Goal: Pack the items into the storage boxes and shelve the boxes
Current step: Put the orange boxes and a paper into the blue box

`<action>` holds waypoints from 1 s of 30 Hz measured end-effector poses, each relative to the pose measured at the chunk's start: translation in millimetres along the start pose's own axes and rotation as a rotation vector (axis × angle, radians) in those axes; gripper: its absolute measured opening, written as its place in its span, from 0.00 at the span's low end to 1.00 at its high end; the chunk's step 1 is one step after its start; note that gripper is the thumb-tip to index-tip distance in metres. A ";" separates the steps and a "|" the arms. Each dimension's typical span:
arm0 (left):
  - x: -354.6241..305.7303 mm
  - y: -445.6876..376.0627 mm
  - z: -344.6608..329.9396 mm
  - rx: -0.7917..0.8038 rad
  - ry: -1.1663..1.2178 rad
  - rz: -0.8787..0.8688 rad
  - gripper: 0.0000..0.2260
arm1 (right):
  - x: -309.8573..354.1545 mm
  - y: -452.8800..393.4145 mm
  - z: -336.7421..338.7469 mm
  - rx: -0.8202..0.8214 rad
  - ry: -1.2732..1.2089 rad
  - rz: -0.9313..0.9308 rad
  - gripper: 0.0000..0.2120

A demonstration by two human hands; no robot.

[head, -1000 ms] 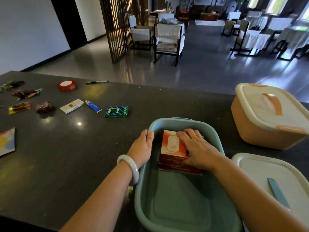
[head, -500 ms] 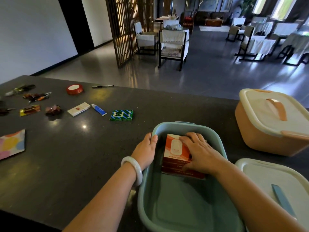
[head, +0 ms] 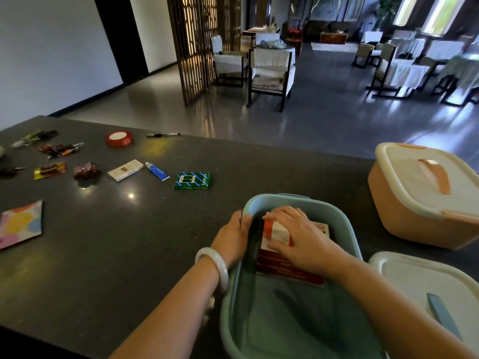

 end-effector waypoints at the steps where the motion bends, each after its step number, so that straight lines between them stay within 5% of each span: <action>1: 1.6 -0.5 -0.1 -0.003 0.015 0.006 0.16 | 6.4 -7.5 0.3 -0.001 0.019 0.014 0.21; 8: 17.1 0.7 17.9 -0.052 0.077 0.016 0.18 | 29.4 -57.4 2.0 0.038 0.092 -0.034 0.22; 30: 131.3 -69.1 252.3 -0.242 -0.646 0.032 0.24 | 89.9 -256.8 -112.6 0.259 0.188 -0.135 0.26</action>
Point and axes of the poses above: each hand's wrist, its own y-axis away from the middle knuckle, its own z-axis out of the back of the hand, x = y × z, the point moved 7 cm from there along -y, towards the middle knuckle, and after that the axes turned 3 degrees about z, right-handed, at the moved point
